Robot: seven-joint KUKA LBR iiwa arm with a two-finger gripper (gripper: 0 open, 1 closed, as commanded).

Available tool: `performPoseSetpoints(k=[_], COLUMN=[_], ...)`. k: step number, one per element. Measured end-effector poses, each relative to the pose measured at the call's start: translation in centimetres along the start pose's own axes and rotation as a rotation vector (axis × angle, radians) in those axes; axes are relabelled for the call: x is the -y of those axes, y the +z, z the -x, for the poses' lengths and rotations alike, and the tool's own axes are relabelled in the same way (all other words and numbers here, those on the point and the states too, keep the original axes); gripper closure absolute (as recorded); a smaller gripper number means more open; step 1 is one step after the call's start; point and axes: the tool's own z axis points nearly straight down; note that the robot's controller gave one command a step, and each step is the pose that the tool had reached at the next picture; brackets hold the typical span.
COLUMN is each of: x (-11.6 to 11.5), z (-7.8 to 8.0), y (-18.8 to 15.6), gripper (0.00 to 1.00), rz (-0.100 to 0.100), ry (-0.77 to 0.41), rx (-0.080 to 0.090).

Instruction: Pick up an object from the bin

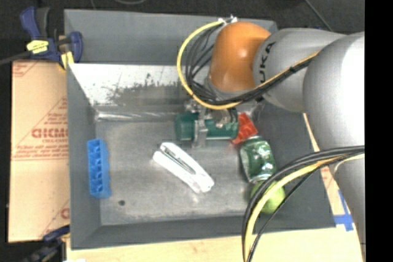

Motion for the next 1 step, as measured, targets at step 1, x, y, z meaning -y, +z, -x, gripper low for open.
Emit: performPoseSetpoints(k=[1], x=[0.07], z=[0.23], y=[-4.25], gripper=[1.00], rz=[0.000], ry=[0.002], rx=[-0.005])
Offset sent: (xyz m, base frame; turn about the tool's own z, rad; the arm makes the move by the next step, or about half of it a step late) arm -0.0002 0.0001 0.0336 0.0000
